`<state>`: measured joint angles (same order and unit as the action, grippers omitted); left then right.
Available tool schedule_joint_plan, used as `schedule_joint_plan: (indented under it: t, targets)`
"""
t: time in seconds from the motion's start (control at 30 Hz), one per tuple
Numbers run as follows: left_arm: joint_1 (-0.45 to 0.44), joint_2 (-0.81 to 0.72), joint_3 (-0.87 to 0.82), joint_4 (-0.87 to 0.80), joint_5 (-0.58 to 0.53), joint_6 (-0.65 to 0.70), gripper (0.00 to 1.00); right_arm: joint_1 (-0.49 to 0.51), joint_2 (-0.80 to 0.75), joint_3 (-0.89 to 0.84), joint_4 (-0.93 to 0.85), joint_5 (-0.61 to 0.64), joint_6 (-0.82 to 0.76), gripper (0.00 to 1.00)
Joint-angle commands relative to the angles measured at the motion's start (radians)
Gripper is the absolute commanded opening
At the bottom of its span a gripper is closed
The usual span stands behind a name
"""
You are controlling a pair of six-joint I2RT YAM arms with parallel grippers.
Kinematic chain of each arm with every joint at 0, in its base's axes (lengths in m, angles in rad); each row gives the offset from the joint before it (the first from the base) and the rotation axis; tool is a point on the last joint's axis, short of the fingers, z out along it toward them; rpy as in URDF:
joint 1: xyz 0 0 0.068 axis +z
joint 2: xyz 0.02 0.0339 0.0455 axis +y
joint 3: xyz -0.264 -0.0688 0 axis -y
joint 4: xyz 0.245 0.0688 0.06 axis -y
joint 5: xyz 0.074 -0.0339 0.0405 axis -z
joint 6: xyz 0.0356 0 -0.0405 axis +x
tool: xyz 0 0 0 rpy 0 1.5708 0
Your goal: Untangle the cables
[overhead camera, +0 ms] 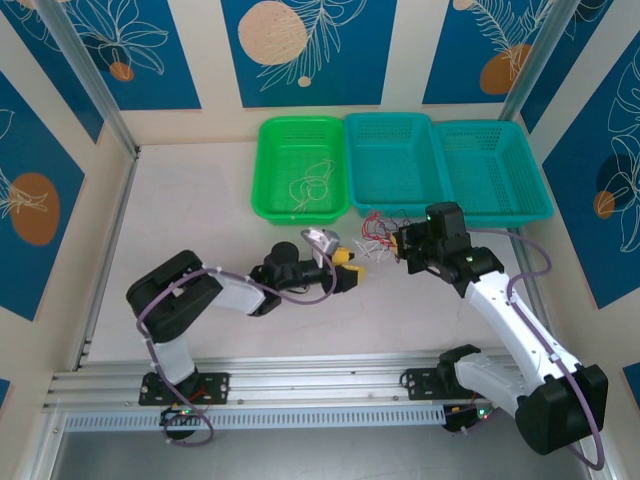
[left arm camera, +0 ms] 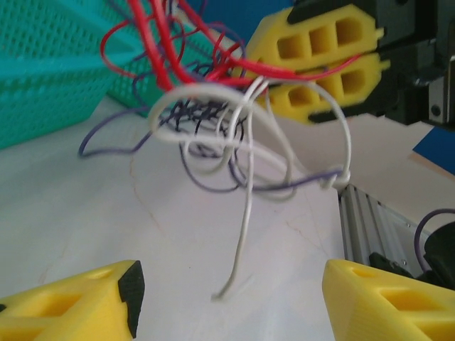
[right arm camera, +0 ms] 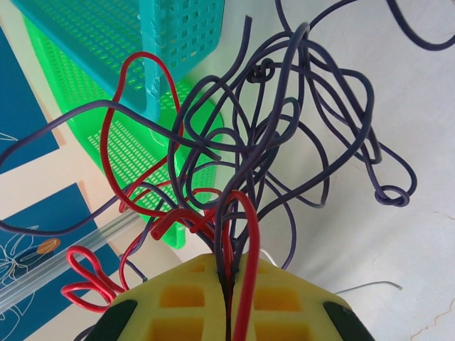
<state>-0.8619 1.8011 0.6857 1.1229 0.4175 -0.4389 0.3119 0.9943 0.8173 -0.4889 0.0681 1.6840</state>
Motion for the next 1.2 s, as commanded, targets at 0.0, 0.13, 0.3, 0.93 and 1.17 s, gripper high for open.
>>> schedule_joint_plan:
  t: [0.0,0.13,0.3,0.93,1.17]
  targets:
    - [-0.011,0.052,0.056,0.111,0.027,-0.002,0.65,0.014,-0.008,0.036,-0.029,0.019,0.038,0.0]
    - [-0.013,0.093,0.075,0.119,0.02,-0.023,0.34,0.017,-0.014,0.038,-0.03,0.018,0.048,0.0]
    - [-0.012,0.054,0.023,0.107,-0.022,-0.015,0.0,0.008,-0.019,0.028,-0.051,0.048,0.038,0.0]
    - [0.193,-0.752,-0.27,-0.718,-0.451,0.077,0.0,-0.286,0.087,-0.247,-0.003,0.094,-0.143,0.0]
    - [0.317,-0.962,-0.28,-0.984,-0.581,0.066,0.0,-0.44,0.076,-0.273,-0.024,0.106,-0.221,0.0]
